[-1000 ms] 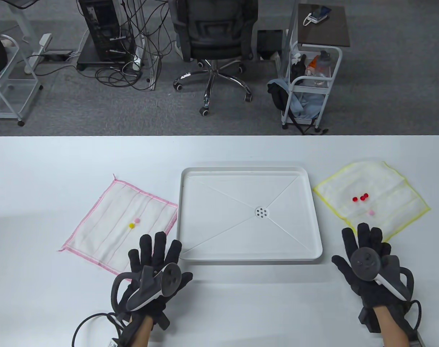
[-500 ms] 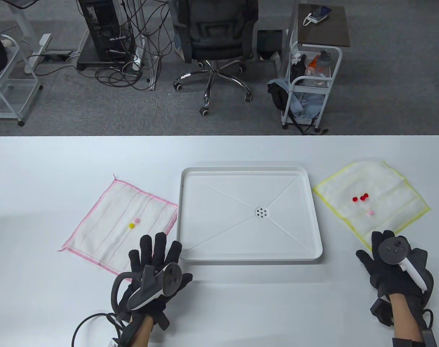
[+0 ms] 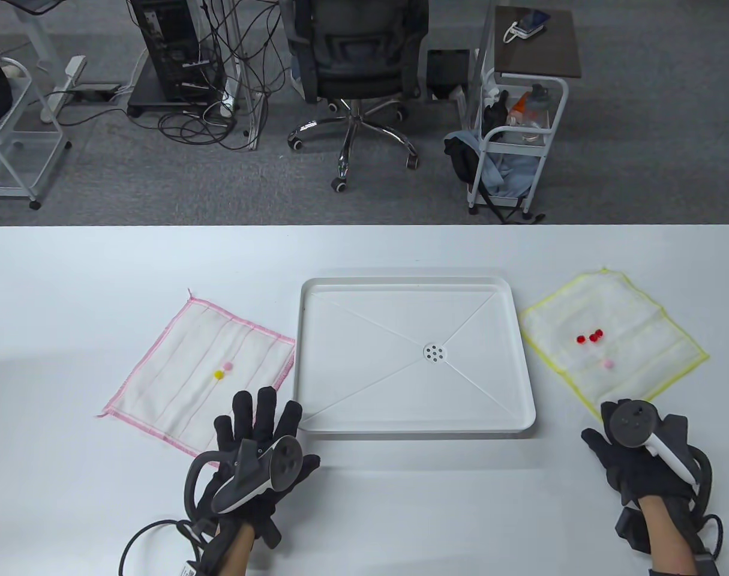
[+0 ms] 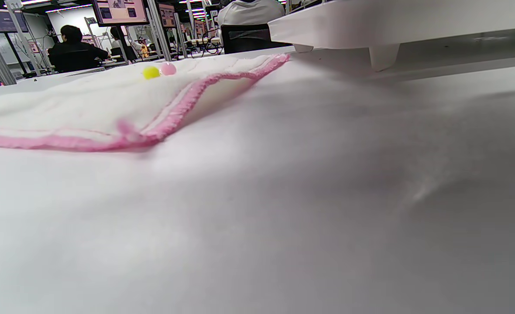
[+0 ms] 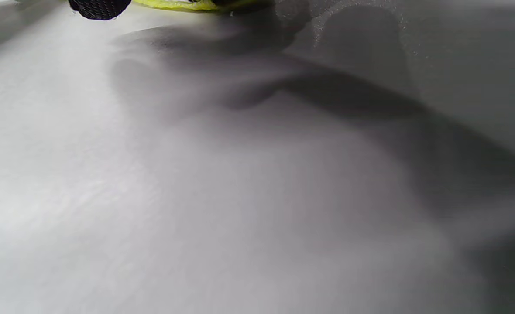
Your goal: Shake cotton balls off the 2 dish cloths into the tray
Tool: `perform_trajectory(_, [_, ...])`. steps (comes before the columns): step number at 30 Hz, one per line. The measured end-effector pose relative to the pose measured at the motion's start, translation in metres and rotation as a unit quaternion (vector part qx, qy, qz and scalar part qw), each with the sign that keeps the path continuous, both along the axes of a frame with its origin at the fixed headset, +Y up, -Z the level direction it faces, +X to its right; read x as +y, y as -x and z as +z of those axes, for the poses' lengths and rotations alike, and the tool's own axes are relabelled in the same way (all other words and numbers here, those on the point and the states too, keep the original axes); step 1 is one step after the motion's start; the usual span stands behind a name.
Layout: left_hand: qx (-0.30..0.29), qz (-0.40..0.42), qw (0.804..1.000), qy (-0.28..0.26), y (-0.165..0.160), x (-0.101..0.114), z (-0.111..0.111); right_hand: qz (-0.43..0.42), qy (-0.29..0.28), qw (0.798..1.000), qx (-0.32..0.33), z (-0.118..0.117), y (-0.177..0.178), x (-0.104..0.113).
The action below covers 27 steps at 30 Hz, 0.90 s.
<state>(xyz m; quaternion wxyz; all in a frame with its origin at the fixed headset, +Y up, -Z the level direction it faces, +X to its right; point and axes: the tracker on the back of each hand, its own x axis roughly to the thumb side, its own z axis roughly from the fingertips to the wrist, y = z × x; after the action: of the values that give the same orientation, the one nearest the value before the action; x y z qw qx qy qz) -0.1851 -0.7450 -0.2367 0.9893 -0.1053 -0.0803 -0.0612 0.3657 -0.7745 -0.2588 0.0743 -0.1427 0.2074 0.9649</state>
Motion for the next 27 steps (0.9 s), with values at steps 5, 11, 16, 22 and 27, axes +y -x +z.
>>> perform_trajectory(5, [-0.002, -0.001, 1.000, 0.004, 0.000, 0.000, 0.000, 0.017, -0.024, 0.999, 0.031, 0.003, 0.013, 0.007])
perform_trajectory(11, [-0.003, -0.003, 1.000, 0.006, 0.000, -0.001, -0.001, 0.029, -0.028, 0.997, 0.059, 0.009, 0.030, 0.016])
perform_trajectory(16, [-0.003, -0.004, 1.000, 0.010, 0.000, -0.002, -0.001, 0.068, -0.026, 0.994, 0.085, 0.013, 0.046, 0.021])
perform_trajectory(22, [-0.002, -0.005, 1.000, 0.010, 0.000, -0.003, -0.001, 0.072, -0.019, 0.991, 0.111, 0.019, 0.063, 0.024])
perform_trajectory(27, [-0.002, -0.006, 1.000, 0.011, 0.000, -0.003, -0.001, 0.079, -0.017, 0.989, 0.126, 0.023, 0.073, 0.026])
